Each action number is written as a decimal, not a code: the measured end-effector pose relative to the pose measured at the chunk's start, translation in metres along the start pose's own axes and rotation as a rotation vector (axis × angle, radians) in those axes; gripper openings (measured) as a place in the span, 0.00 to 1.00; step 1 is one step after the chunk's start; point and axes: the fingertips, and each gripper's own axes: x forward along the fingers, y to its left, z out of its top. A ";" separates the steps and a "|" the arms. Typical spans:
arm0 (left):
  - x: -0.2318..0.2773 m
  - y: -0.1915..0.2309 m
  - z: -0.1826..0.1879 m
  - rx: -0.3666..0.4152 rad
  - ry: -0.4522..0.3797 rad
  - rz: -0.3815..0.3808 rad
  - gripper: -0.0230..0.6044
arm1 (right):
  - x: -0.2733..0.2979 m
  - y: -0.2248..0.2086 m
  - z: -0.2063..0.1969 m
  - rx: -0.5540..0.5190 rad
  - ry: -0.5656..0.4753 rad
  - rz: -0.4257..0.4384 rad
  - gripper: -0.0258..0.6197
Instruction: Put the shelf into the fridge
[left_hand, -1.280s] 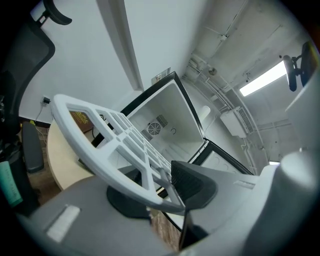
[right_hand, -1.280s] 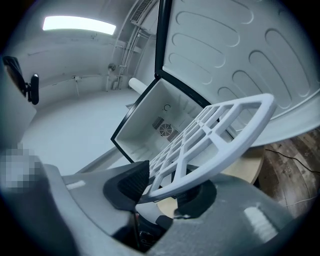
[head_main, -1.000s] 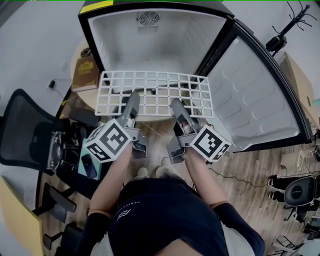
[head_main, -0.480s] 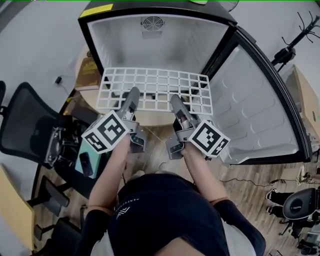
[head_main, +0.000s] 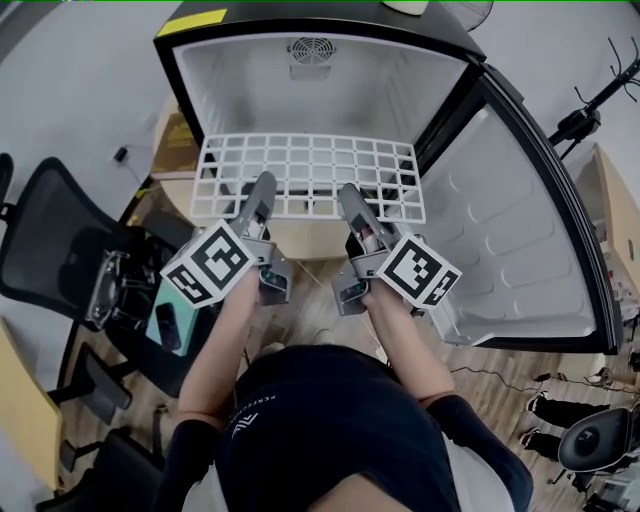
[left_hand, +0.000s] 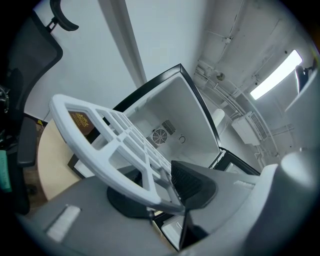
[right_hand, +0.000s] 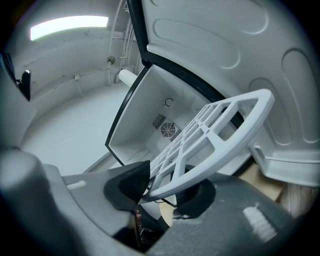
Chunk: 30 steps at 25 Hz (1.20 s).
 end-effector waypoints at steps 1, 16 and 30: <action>0.001 0.000 0.000 -0.001 -0.005 0.003 0.25 | 0.002 -0.001 0.001 0.002 0.003 0.002 0.24; 0.013 -0.003 -0.006 -0.010 -0.024 0.023 0.25 | 0.007 -0.013 0.012 0.008 0.018 0.018 0.24; 0.023 0.003 -0.001 -0.022 -0.024 0.021 0.24 | 0.016 -0.018 0.012 0.005 0.037 0.014 0.24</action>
